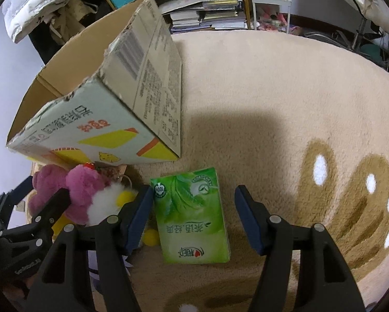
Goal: Organize soft objects
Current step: 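Close the left tool on the pink plush while the right tool grips the green tissue pack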
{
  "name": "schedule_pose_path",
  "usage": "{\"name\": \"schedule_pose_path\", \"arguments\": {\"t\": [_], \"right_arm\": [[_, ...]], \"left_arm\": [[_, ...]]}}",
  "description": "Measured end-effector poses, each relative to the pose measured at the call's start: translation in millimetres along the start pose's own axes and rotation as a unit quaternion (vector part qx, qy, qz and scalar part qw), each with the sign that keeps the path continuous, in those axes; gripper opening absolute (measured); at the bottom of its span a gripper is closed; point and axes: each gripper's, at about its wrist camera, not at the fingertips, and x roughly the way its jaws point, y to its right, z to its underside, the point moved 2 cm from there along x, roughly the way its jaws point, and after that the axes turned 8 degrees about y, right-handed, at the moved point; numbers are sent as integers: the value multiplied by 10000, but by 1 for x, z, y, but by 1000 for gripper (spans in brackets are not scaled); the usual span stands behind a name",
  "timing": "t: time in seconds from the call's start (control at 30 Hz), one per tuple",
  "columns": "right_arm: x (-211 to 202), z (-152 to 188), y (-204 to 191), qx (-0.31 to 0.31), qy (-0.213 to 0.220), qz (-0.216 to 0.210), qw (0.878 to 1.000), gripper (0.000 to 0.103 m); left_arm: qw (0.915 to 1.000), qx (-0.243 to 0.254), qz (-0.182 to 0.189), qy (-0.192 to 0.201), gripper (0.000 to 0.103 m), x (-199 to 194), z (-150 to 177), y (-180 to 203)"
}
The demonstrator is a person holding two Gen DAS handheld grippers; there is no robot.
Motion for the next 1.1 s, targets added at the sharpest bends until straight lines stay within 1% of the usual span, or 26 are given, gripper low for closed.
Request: {"name": "schedule_pose_path", "arguments": {"t": [0.17,0.3,0.37,0.47,0.5,0.53,0.6,0.77,0.9,1.0,1.1], "right_arm": [[-1,-3,10,160,48,22,9999,69],[5,-2,17,276,-51,15,9996,69],[8,-2,16,226,-97,69,9997,69],[9,-3,11,79,-112,94,9999,69],[10,-3,10,51,-116,101,9999,68],[11,-3,10,31,-117,118,9999,58],[10,-3,9,66,-95,92,9999,57],[0,1,9,132,32,-17,9999,57],[-5,1,5,45,151,-102,9998,57],[-16,3,-1,-50,366,-108,9993,57],[-30,2,-7,-127,632,-217,9977,57]], "left_arm": [[9998,186,34,65,81,-3,-1,10],[9999,68,84,-73,80,-1,-1,9],[9998,-17,128,-118,80,0,-2,6],[9999,20,100,-113,79,0,-1,6],[9999,42,84,-102,78,1,-1,7],[9999,50,65,-82,77,1,-1,7],[10000,-4,43,-59,72,0,-1,7],[9998,-198,92,2,65,-6,3,2],[9997,-209,42,86,64,-13,5,1],[9996,-167,-44,202,61,-20,6,2],[9994,-111,-90,318,59,-28,8,4]]}}
